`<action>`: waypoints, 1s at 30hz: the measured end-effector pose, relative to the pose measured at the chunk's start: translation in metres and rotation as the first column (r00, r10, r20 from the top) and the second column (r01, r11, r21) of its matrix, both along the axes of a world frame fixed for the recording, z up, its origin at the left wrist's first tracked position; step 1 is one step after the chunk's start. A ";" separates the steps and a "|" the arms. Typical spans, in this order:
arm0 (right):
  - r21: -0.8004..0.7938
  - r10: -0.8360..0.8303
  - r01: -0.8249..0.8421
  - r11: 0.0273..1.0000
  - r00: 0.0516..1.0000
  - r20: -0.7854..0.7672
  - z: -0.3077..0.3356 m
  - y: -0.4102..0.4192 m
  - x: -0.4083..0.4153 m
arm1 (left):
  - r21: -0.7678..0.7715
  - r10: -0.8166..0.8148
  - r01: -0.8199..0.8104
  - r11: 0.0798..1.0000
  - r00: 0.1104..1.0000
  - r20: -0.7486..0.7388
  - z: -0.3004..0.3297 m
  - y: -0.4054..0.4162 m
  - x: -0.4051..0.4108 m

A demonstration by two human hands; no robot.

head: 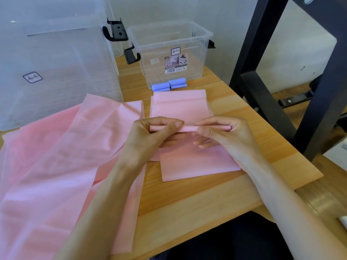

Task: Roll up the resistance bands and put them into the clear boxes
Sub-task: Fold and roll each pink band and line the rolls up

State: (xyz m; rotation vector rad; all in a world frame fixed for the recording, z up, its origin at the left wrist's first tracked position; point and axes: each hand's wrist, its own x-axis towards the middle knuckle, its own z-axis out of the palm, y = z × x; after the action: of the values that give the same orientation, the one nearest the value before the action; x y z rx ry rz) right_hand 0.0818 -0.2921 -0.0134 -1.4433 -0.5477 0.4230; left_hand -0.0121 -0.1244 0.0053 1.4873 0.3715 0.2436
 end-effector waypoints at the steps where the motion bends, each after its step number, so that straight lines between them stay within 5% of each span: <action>1: 0.004 0.006 -0.006 1.000 1.000 0.011 -0.001 -0.001 -0.001 | 0.000 -0.004 0.004 1.000 1.000 0.001 0.000 -0.001 0.000; 30: 0.008 -0.054 0.054 0.999 0.999 0.009 -0.003 -0.005 -0.003 | 0.013 -0.027 0.027 1.000 0.999 -0.034 -0.002 -0.002 0.000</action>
State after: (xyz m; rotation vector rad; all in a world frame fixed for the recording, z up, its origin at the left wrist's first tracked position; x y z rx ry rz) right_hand 0.0790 -0.2974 -0.0160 -1.4497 -0.5162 0.3716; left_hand -0.0120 -0.1267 0.0029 1.5102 0.3772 0.2000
